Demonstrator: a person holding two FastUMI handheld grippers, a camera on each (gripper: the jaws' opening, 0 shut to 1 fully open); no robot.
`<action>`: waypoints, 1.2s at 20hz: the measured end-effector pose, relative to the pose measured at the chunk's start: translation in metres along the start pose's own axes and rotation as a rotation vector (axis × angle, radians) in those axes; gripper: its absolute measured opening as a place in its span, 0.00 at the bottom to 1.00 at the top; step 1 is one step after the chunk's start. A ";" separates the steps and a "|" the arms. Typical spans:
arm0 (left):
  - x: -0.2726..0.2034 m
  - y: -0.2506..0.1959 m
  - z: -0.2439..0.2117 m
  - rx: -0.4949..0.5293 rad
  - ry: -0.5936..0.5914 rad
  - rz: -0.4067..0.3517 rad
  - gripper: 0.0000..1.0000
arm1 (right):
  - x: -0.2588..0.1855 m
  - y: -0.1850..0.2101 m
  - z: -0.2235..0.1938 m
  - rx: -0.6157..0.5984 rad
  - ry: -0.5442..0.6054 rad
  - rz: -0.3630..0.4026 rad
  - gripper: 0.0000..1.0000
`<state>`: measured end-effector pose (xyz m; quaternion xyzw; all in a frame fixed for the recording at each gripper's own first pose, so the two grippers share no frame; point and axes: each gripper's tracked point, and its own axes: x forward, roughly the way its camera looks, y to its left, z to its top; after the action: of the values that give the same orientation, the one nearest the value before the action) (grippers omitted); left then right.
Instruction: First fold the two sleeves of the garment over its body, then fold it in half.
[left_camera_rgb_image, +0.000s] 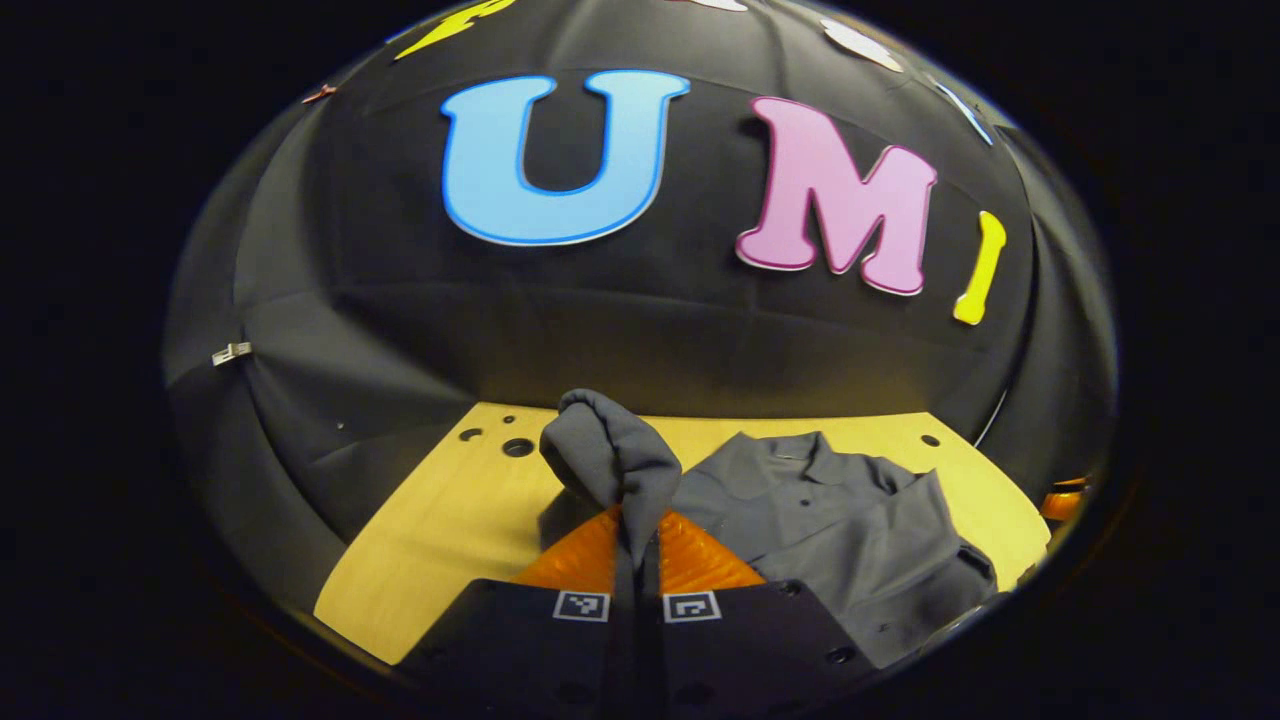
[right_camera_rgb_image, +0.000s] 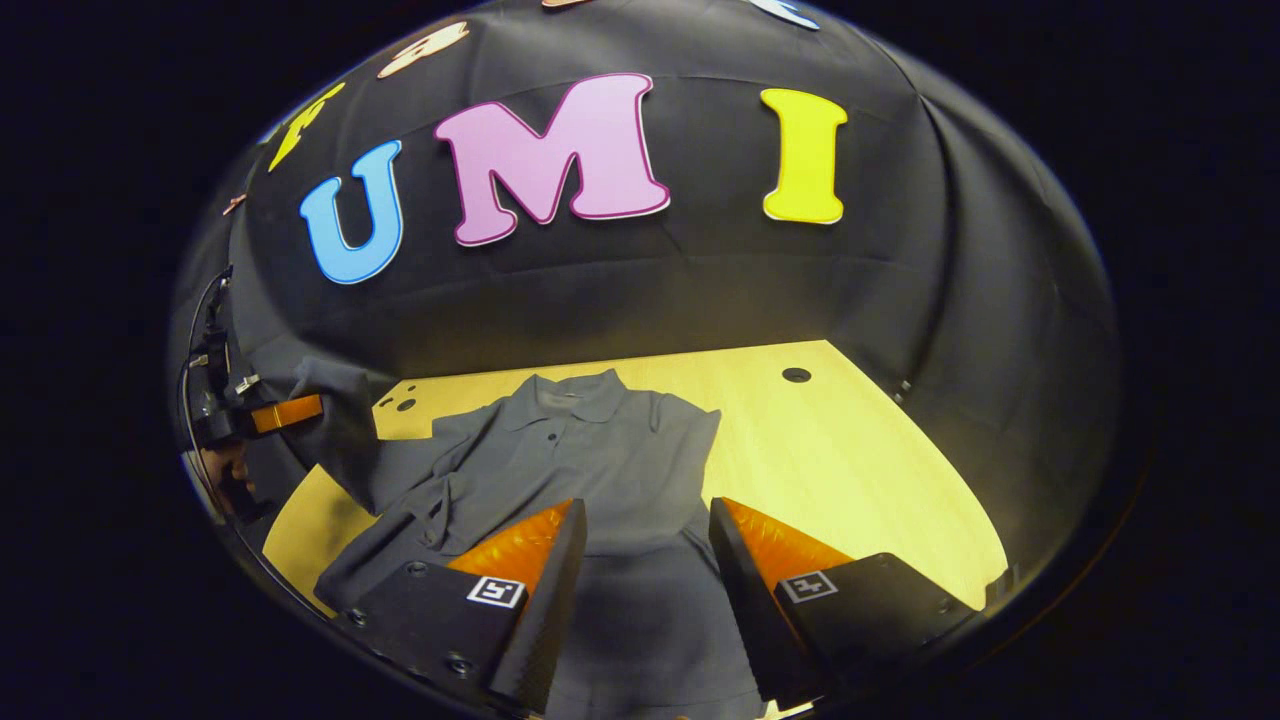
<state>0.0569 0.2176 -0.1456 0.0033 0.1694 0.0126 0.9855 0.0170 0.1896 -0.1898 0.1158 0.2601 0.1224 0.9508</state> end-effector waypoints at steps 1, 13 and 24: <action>0.001 -0.019 0.002 0.008 0.003 -0.015 0.05 | -0.001 -0.007 0.001 -0.002 -0.006 -0.001 0.77; 0.020 -0.192 -0.038 0.017 0.084 -0.144 0.06 | -0.008 -0.076 -0.016 0.000 0.014 -0.006 0.77; 0.067 -0.275 -0.127 0.156 0.195 -0.130 0.05 | -0.006 -0.104 -0.030 -0.041 0.052 0.044 0.77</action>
<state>0.0840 -0.0550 -0.2906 0.0676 0.2646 -0.0643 0.9598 0.0137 0.0949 -0.2414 0.0986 0.2794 0.1516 0.9430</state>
